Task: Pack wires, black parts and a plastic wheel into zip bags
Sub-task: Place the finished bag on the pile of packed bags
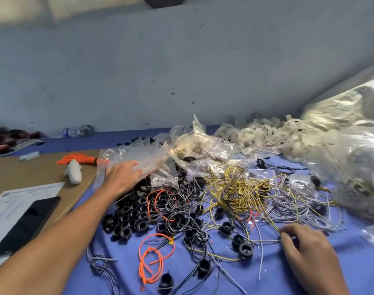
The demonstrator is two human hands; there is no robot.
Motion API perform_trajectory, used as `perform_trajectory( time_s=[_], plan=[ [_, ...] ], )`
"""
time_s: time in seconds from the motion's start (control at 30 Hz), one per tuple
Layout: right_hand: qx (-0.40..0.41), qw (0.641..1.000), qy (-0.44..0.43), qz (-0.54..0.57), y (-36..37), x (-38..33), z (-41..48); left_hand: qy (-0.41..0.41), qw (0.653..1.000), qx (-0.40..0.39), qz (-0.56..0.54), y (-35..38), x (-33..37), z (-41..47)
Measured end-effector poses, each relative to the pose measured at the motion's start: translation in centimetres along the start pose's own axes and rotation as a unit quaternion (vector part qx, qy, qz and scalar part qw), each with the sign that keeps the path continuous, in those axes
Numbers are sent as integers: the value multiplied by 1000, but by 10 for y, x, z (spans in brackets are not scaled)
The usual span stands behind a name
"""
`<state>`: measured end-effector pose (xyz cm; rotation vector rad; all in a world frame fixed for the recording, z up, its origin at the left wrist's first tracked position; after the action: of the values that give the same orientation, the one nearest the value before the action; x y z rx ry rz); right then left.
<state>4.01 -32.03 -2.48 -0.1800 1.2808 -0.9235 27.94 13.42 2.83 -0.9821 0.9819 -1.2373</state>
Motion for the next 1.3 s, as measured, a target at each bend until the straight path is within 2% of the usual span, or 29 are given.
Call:
perform_trajectory(
  time_s=[0.17,0.27,0.4,0.47,0.57,0.63,0.7,0.8,0.9,0.97,1.03,1.17,1.3],
  plan=[
    [4,1000,-1,0,0,2,-1,52,994,87,-49,-26,22,-6],
    [13,1000,0,3,-1,1,-1,13,979,127,-157,-57,27,-3],
    [15,1000,-9,9,-1,0,-2,-39,935,167,-309,-116,40,-8],
    [25,999,-17,18,-3,0,-1,-31,910,147,-386,-136,58,-19],
    [83,995,-38,46,-13,-4,-5,54,882,4,-468,-128,115,-59],
    [135,985,-91,54,-22,-16,-9,118,892,-73,-430,-103,158,-99],
    [145,972,-164,87,-24,-41,-18,146,903,-119,-386,-70,190,-137],
    [34,954,-233,185,4,-88,-22,147,906,-144,-370,-36,220,-170],
    [-52,949,-176,256,41,-102,-21,122,902,-148,-386,-29,226,-177],
    [-68,960,-146,230,59,-93,-20,122,895,-158,-398,-30,226,-178],
    [-77,970,-160,168,67,-88,-22,126,895,-152,-400,-31,222,-178],
    [-74,975,-191,83,69,-87,-26,153,900,-99,-395,-41,214,-183],
    [-68,980,-181,54,67,-86,-25,173,900,-34,-399,-68,215,-185]
  ],
)
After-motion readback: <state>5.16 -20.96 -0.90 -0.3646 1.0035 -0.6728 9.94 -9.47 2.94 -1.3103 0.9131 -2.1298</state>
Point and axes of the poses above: each hand's wrist, its own z-axis towards the middle knuckle, its own y-axis out of the palm, x = y × z, the point moved 8 cm from there along z, towards the middle knuckle, and after that the axes turned 14 degrees about z, right-handed, at the moved point
